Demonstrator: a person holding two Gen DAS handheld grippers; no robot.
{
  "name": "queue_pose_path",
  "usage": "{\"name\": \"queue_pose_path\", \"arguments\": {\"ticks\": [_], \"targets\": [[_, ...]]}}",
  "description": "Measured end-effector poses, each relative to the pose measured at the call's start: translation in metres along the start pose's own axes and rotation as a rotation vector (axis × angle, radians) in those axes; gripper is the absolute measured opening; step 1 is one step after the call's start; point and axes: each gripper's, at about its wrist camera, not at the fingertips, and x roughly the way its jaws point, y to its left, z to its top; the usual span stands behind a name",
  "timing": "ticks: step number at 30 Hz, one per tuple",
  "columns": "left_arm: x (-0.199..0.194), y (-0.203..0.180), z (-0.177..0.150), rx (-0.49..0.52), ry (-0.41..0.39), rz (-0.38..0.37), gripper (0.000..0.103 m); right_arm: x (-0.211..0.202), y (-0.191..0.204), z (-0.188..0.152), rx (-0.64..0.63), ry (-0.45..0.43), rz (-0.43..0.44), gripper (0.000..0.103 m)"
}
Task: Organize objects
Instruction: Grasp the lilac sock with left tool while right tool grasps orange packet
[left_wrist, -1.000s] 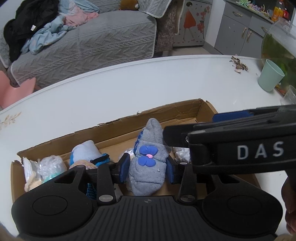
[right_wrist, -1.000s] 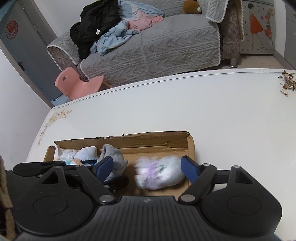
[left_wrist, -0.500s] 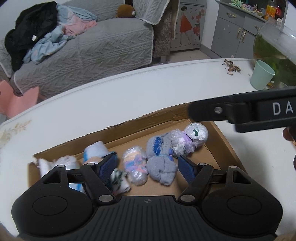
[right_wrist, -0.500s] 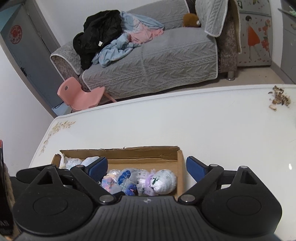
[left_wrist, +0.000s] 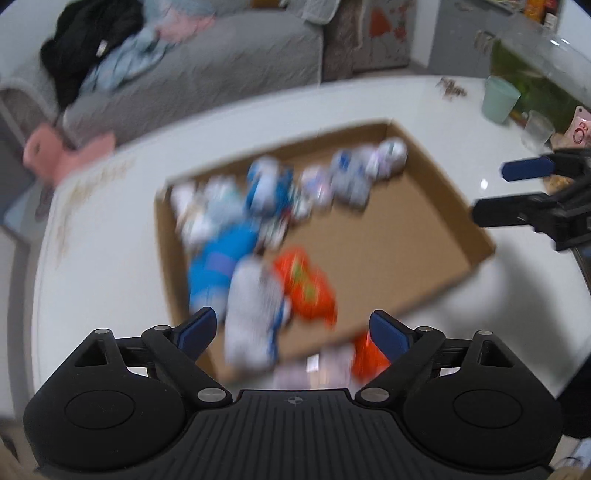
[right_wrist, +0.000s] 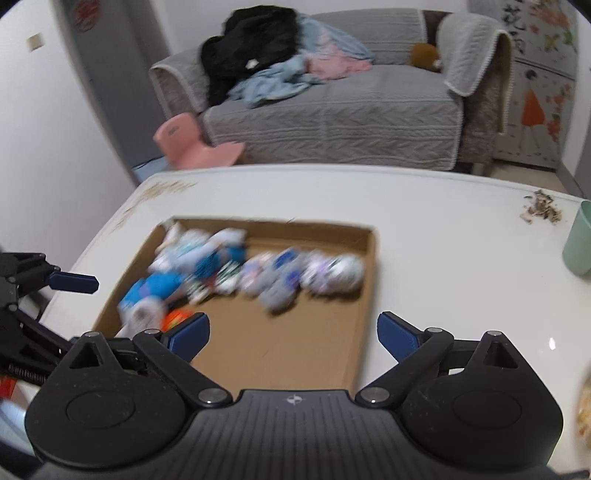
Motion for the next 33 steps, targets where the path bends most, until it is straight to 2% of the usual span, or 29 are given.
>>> {"name": "queue_pose_path", "arguments": {"ticks": [3, 7, 9, 13, 18, 21, 24, 26, 29, 33], "targets": [[0.006, 0.008, -0.024, -0.035, 0.052, 0.02, 0.094, 0.001, 0.018, -0.022, 0.004, 0.049, 0.04, 0.099], [0.024, 0.02, -0.045, -0.153, 0.124, -0.056, 0.094, 0.025, 0.045, -0.036, 0.038, 0.138, 0.106, 0.1], [0.032, 0.028, -0.051, -0.212, 0.139, -0.07, 0.094, 0.041, 0.056, -0.04, 0.062, 0.178, 0.115, 0.1], [0.037, 0.044, -0.061, -0.312, 0.197, -0.026, 0.094, 0.067, 0.07, -0.04, 0.078, 0.231, 0.083, 0.099], [0.03, 0.067, -0.076, -0.371, 0.194, 0.051, 0.096, 0.085, 0.079, -0.046, 0.086, 0.264, 0.052, 0.098], [0.03, 0.077, -0.082, -0.426, 0.192, 0.037, 0.096, 0.093, 0.082, -0.051, 0.091, 0.285, 0.038, 0.087], [0.029, 0.078, -0.083, -0.433, 0.176, 0.028, 0.096, 0.098, 0.083, -0.053, 0.097, 0.297, 0.028, 0.075], [0.028, 0.074, -0.08, -0.426, 0.156, 0.005, 0.096, 0.1, 0.081, -0.055, 0.103, 0.309, 0.019, 0.053], [0.028, 0.06, -0.071, -0.396, 0.114, -0.046, 0.096, 0.093, 0.071, -0.057, 0.13, 0.305, 0.037, 0.046], [0.033, 0.039, -0.057, -0.347, 0.077, -0.063, 0.097, 0.082, 0.055, -0.058, 0.161, 0.288, 0.037, 0.043]]}}
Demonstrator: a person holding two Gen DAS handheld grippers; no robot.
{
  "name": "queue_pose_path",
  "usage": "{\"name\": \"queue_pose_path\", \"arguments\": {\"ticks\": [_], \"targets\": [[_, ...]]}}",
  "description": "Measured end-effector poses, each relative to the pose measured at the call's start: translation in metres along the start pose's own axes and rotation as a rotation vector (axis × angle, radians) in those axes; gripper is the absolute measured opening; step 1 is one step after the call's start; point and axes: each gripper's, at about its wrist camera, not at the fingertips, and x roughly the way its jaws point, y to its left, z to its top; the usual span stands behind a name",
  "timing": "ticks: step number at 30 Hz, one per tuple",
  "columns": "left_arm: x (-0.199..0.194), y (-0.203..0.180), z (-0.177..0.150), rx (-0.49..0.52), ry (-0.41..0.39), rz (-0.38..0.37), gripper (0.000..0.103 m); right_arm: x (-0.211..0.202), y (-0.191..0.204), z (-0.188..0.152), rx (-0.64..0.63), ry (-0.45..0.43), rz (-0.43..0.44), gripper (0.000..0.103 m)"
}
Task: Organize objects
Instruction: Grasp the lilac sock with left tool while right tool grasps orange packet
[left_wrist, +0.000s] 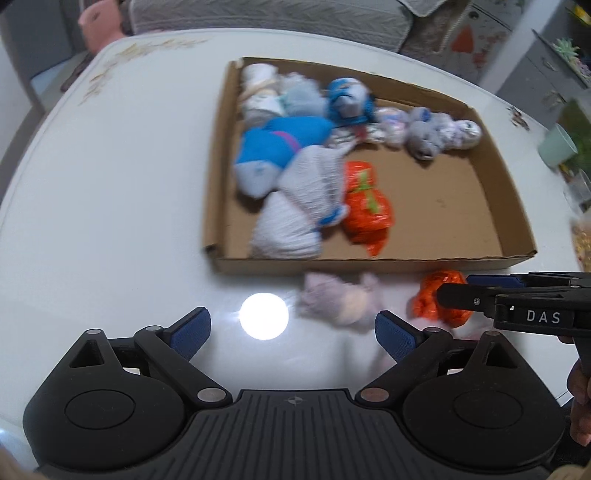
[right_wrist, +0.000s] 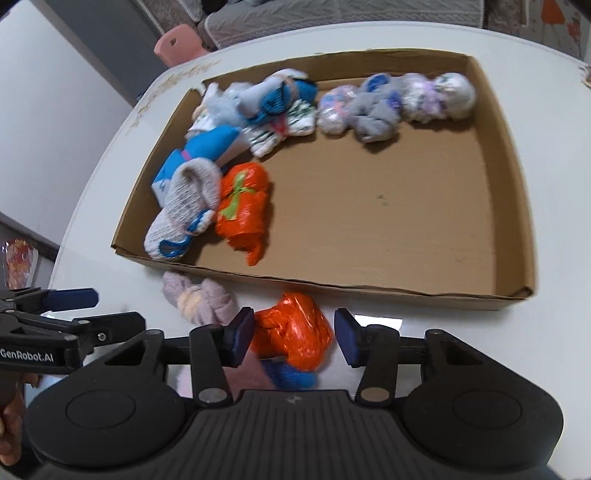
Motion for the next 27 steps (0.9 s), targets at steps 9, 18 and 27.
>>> {"name": "queue_pose_path", "arguments": {"ticks": [9, 18, 27], "targets": [[0.029, -0.022, 0.008, 0.011, 0.013, 0.016, 0.097, -0.009, -0.02, -0.002, 0.017, -0.007, 0.013, 0.046], [0.043, -0.016, 0.003, 0.019, 0.024, 0.034, 0.089, -0.002, 0.0, 0.005, -0.044, 0.0, 0.047, 0.048], [0.041, -0.014, 0.004, 0.071, -0.011, 0.065, 0.067, 0.011, 0.01, 0.004, -0.082, 0.03, 0.024, 0.041]]}}
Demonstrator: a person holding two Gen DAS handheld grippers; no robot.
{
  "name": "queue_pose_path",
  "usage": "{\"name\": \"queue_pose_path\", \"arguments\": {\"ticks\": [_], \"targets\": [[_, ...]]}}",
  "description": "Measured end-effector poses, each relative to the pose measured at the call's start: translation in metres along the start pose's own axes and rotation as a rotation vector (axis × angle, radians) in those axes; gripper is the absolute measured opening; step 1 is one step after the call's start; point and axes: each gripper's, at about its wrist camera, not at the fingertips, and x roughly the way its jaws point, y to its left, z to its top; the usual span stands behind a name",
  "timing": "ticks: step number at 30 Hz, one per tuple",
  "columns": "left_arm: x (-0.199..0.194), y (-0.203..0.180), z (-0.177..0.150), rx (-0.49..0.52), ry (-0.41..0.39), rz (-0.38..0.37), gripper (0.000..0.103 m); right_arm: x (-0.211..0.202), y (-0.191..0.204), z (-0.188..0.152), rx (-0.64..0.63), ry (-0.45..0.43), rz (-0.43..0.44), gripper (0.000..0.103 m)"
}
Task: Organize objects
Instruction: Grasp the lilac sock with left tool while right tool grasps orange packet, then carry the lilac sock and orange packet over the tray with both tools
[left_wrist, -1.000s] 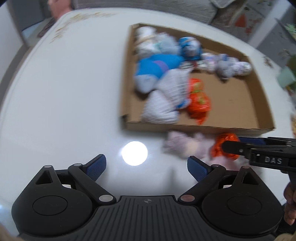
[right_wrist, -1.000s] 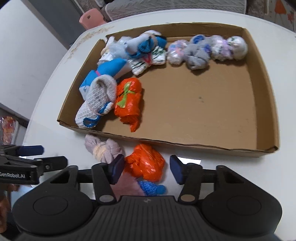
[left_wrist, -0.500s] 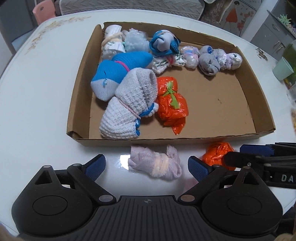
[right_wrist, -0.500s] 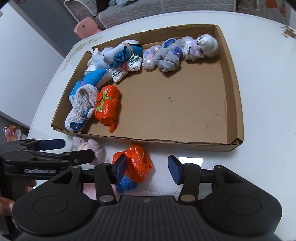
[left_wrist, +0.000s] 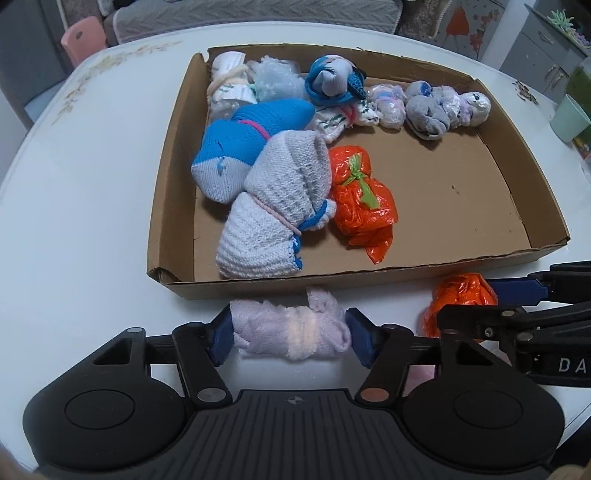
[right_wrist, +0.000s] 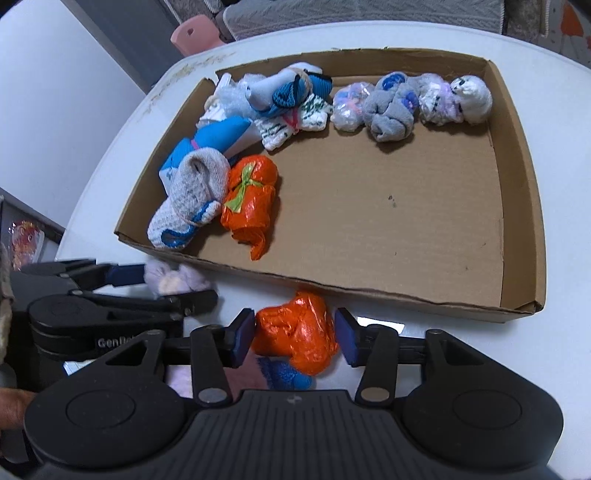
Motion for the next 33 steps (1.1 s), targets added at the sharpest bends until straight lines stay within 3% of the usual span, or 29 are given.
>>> {"name": "queue_pose_path", "arguments": {"ticks": [13, 21, 27, 33], "targets": [[-0.007, 0.004, -0.007, 0.022, -0.009, 0.024, 0.064, -0.015, -0.008, -0.002, -0.005, -0.022, 0.021, 0.036], [-0.036, 0.008, 0.003, 0.001, -0.052, 0.025, 0.064, -0.056, -0.023, 0.0, 0.015, -0.108, 0.056, 0.036], [-0.085, -0.002, 0.023, 0.034, -0.177, 0.003, 0.064, -0.096, -0.04, 0.01, 0.051, -0.226, 0.087, 0.036], [-0.119, -0.028, 0.062, 0.128, -0.271, -0.004, 0.064, -0.127, -0.052, 0.027, 0.053, -0.357, 0.051, 0.036]]}}
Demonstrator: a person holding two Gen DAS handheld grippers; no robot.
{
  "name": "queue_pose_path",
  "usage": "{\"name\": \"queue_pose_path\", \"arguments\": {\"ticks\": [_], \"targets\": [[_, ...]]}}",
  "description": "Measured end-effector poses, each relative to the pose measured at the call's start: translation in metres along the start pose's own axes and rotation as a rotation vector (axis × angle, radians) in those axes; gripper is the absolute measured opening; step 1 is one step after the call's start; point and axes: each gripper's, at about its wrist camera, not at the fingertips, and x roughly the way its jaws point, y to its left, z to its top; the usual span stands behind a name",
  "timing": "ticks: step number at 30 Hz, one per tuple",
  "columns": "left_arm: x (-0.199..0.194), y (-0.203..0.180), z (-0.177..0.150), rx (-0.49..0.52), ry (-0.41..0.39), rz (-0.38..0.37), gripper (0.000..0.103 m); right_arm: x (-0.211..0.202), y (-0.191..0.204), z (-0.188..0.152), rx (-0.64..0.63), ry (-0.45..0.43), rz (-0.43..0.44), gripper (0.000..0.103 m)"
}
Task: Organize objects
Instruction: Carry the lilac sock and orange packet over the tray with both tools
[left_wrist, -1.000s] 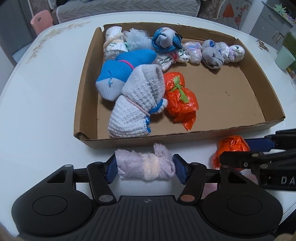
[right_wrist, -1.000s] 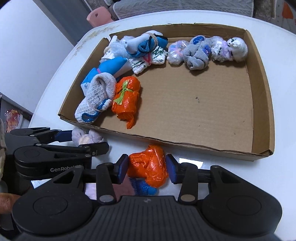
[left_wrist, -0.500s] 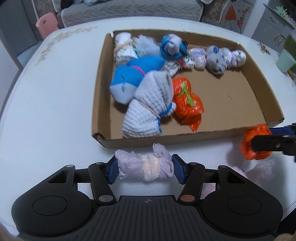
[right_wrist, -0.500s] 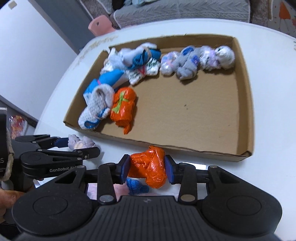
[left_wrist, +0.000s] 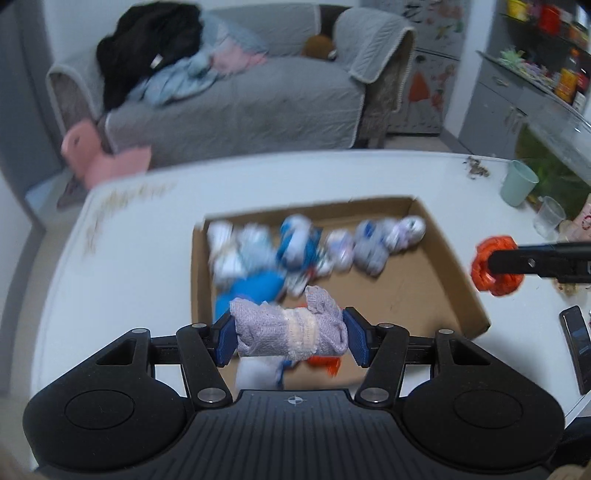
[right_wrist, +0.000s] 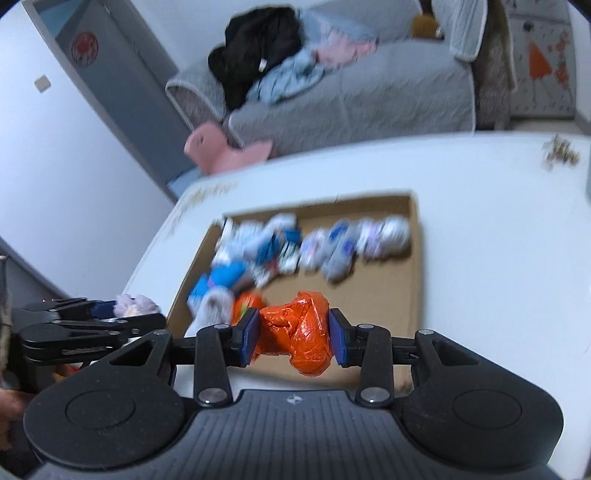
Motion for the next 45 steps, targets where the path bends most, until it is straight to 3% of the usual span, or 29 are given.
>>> {"name": "queue_pose_path", "arguments": {"ticks": [4, 9, 21, 31, 45], "targets": [[0.01, -0.023, 0.027, 0.104, -0.029, -0.012, 0.064, 0.0, -0.004, 0.019, -0.006, -0.072, -0.004, 0.036], [0.051, -0.04, 0.041, 0.115, -0.01, -0.04, 0.064, 0.026, -0.005, 0.036, -0.02, -0.101, 0.041, 0.036], [0.109, -0.038, 0.019, 0.143, 0.09, -0.052, 0.064, 0.066, -0.003, 0.032, -0.054, 0.023, 0.024, 0.036], [0.122, -0.042, 0.005, 0.238, 0.055, -0.067, 0.064, 0.078, -0.006, 0.022, -0.062, 0.085, 0.034, 0.037], [0.148, -0.03, -0.001, 0.224, 0.057, -0.061, 0.064, 0.117, -0.009, 0.022, -0.062, 0.155, 0.04, 0.037]]}}
